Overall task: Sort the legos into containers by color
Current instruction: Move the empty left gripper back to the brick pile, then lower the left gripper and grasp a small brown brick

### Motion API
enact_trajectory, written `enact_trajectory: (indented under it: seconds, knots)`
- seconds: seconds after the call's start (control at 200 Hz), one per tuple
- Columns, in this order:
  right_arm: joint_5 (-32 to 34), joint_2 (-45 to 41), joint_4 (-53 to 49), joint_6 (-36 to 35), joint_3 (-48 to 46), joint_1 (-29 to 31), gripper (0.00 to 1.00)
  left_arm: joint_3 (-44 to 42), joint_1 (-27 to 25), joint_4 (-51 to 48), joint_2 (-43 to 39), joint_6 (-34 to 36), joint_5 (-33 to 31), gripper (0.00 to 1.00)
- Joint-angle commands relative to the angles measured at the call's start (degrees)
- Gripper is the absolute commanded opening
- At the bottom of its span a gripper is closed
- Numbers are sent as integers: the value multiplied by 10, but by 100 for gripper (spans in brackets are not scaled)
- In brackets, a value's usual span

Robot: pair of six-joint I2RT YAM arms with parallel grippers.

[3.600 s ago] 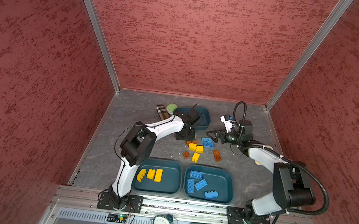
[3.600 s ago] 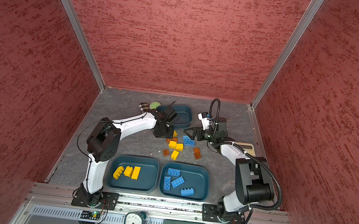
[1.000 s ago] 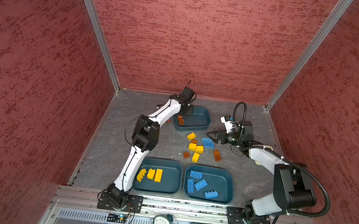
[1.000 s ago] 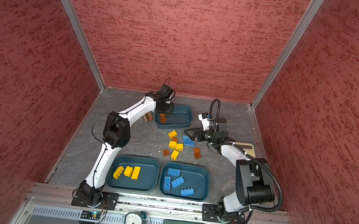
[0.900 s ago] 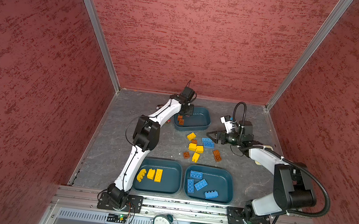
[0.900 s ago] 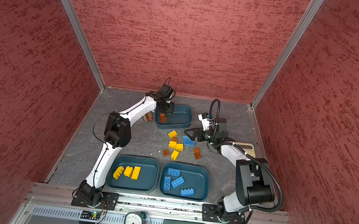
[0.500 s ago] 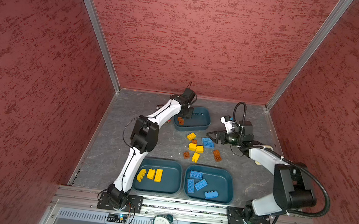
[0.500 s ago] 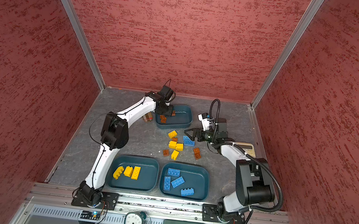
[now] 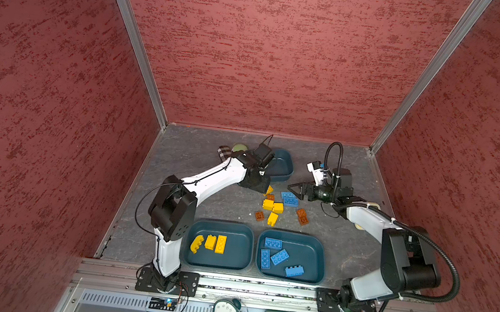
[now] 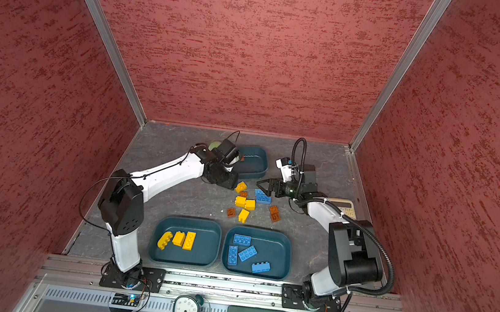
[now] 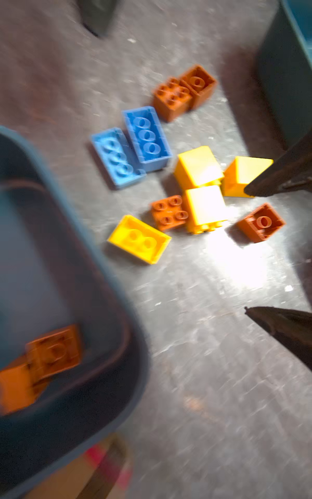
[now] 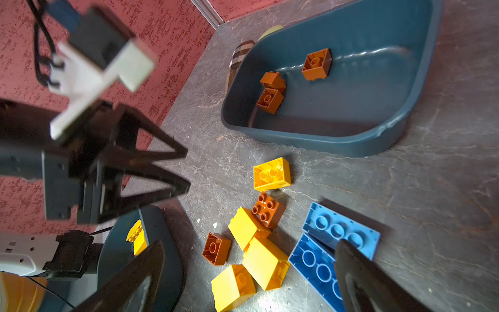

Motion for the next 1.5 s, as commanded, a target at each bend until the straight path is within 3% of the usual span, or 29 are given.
enact_trajectory:
  seconds: [0.0,0.205,0.466,0.646,1.112,1.493]
  knots:
    - [3,-14,-1,-8,10,-2,99,-47,-14,28,-30,-5,19,67]
    - [1,-19,4,-5,2,-1,99,-110,-47,75,-28,105,33,66]
    - [8,-35,3,-7,-11,-2,99,-128,-52,103,2,229,46,66]
    - [11,-36,9,-6,-21,-2,99,-119,-56,90,32,276,30,64]
    - [6,-26,14,-8,-21,-3,99,-130,-61,113,47,287,44,57]
    - [3,-24,13,-8,-19,-5,99,-109,-39,66,12,196,83,59]
